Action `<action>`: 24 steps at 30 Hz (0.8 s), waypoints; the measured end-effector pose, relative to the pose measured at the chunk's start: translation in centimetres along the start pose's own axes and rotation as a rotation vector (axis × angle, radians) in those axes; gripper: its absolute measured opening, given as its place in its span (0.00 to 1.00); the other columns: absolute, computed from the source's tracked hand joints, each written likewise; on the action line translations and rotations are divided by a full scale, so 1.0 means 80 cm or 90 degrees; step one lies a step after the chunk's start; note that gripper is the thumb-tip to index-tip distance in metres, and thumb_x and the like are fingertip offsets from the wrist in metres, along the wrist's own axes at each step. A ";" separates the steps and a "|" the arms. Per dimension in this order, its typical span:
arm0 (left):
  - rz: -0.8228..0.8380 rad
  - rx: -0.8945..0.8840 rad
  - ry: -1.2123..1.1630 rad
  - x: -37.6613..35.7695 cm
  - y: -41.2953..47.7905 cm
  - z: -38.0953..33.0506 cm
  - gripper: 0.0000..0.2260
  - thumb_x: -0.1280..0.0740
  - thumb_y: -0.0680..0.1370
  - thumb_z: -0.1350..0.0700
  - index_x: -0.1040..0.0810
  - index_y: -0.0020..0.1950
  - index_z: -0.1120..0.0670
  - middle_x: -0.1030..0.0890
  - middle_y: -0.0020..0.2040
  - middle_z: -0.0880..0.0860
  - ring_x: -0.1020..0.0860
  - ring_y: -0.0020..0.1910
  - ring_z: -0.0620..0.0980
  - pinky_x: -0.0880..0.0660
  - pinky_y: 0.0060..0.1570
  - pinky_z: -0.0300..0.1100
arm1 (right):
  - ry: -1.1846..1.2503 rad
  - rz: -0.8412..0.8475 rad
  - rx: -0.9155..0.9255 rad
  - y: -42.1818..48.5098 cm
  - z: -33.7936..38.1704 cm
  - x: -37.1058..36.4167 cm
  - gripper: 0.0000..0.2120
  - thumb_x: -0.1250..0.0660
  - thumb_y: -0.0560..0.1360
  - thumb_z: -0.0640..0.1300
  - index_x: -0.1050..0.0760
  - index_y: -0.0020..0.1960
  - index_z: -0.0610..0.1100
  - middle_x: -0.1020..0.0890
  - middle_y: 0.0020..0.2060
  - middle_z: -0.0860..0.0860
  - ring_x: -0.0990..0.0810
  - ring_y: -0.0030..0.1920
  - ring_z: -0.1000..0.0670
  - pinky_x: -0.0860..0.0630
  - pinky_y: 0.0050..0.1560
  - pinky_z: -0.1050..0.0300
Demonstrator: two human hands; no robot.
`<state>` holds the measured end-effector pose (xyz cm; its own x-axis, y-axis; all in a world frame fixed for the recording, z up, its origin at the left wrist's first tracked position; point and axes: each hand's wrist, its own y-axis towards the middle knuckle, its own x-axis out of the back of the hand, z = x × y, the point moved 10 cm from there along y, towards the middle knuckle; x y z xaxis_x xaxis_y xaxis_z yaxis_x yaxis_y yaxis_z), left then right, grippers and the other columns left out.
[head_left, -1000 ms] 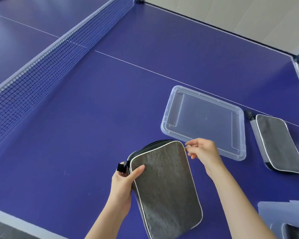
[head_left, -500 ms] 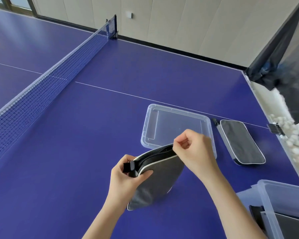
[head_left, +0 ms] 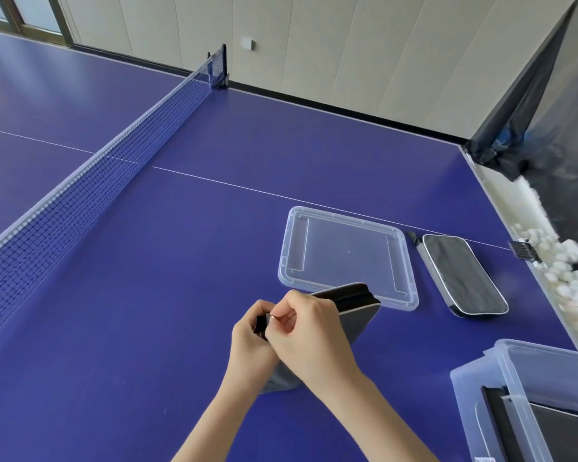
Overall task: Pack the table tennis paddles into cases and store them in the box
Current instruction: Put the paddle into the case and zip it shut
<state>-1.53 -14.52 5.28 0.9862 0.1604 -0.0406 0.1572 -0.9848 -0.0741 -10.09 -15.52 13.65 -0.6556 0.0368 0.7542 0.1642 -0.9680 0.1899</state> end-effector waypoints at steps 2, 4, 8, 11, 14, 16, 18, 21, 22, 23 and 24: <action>0.013 -0.002 -0.009 -0.002 -0.003 -0.001 0.08 0.28 0.64 0.66 0.24 0.38 0.56 0.23 0.29 0.47 0.27 0.30 0.42 0.30 0.32 0.32 | -0.010 -0.003 0.001 -0.002 -0.001 0.003 0.03 0.33 0.72 0.40 0.23 0.40 0.42 0.17 0.36 0.50 0.20 0.40 0.50 0.23 0.45 0.53; 0.028 0.002 -0.014 -0.002 -0.003 0.001 0.11 0.25 0.63 0.65 0.23 0.40 0.56 0.21 0.31 0.47 0.26 0.31 0.42 0.29 0.34 0.31 | -0.028 -0.021 0.007 -0.003 -0.004 0.015 0.03 0.32 0.71 0.43 0.24 0.39 0.45 0.18 0.34 0.53 0.21 0.37 0.53 0.24 0.42 0.56; 0.039 -0.002 0.004 0.009 0.002 0.007 0.15 0.22 0.64 0.67 0.22 0.44 0.57 0.18 0.36 0.46 0.21 0.37 0.42 0.28 0.39 0.30 | 0.138 -0.188 -0.073 -0.006 -0.068 0.086 0.07 0.27 0.68 0.47 0.23 0.44 0.49 0.21 0.35 0.52 0.25 0.34 0.53 0.29 0.37 0.68; 0.054 0.013 -0.015 0.017 0.003 0.014 0.15 0.21 0.62 0.62 0.21 0.45 0.53 0.18 0.39 0.48 0.21 0.39 0.43 0.27 0.41 0.30 | 0.340 -0.169 -0.202 -0.024 -0.160 0.098 0.16 0.24 0.68 0.44 0.24 0.54 0.50 0.20 0.51 0.51 0.22 0.49 0.53 0.26 0.45 0.66; 0.089 0.055 -0.028 0.020 0.005 0.031 0.17 0.22 0.62 0.58 0.19 0.48 0.48 0.16 0.45 0.49 0.19 0.47 0.45 0.24 0.48 0.36 | 0.558 0.064 -0.325 -0.048 -0.219 0.038 0.38 0.19 0.58 0.53 0.30 0.66 0.56 0.24 0.63 0.54 0.27 0.65 0.56 0.30 0.60 0.59; 0.121 0.106 -0.012 0.020 0.004 0.050 0.18 0.21 0.63 0.60 0.19 0.51 0.50 0.15 0.47 0.50 0.18 0.48 0.46 0.24 0.49 0.39 | 0.531 0.215 -0.344 -0.061 -0.227 -0.001 0.39 0.22 0.62 0.48 0.34 0.69 0.60 0.26 0.66 0.59 0.31 0.68 0.60 0.34 0.67 0.56; 0.129 0.166 0.018 0.025 0.002 0.076 0.15 0.21 0.64 0.62 0.20 0.47 0.56 0.15 0.41 0.50 0.17 0.43 0.48 0.24 0.42 0.38 | 0.443 0.295 -0.335 -0.062 -0.226 -0.029 0.34 0.25 0.66 0.43 0.34 0.67 0.58 0.25 0.64 0.61 0.30 0.67 0.60 0.34 0.69 0.54; 0.129 0.227 0.052 0.036 -0.002 0.116 0.17 0.20 0.62 0.62 0.22 0.46 0.60 0.15 0.39 0.52 0.17 0.42 0.51 0.24 0.38 0.36 | 0.380 0.290 -0.380 -0.056 -0.225 -0.052 0.26 0.25 0.69 0.40 0.31 0.62 0.56 0.21 0.58 0.57 0.25 0.63 0.55 0.28 0.62 0.59; 0.128 0.231 0.053 0.039 -0.001 0.122 0.17 0.21 0.63 0.62 0.21 0.48 0.59 0.15 0.42 0.52 0.17 0.45 0.51 0.23 0.39 0.36 | 0.370 0.276 -0.392 -0.053 -0.224 -0.054 0.25 0.25 0.69 0.40 0.31 0.61 0.57 0.20 0.57 0.58 0.23 0.61 0.56 0.27 0.59 0.62; 0.125 0.235 0.047 0.040 0.001 0.124 0.16 0.22 0.65 0.64 0.21 0.50 0.58 0.14 0.43 0.51 0.17 0.46 0.50 0.23 0.38 0.36 | 0.369 0.260 -0.395 -0.049 -0.221 -0.055 0.25 0.25 0.69 0.40 0.30 0.60 0.57 0.20 0.57 0.58 0.23 0.60 0.56 0.27 0.57 0.64; 0.125 0.238 0.036 0.041 0.004 0.125 0.14 0.23 0.67 0.66 0.21 0.50 0.57 0.14 0.44 0.51 0.17 0.46 0.50 0.22 0.37 0.35 | 0.371 0.243 -0.395 -0.045 -0.221 -0.055 0.25 0.25 0.69 0.40 0.30 0.59 0.57 0.20 0.56 0.58 0.22 0.59 0.57 0.26 0.56 0.64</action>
<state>1.21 -13.65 -4.82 0.9985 -0.0425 -0.0358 -0.0537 -0.9029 -0.4265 -20.83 -16.54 -1.45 -0.9325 -0.2789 0.2294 0.1319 -0.8545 -0.5025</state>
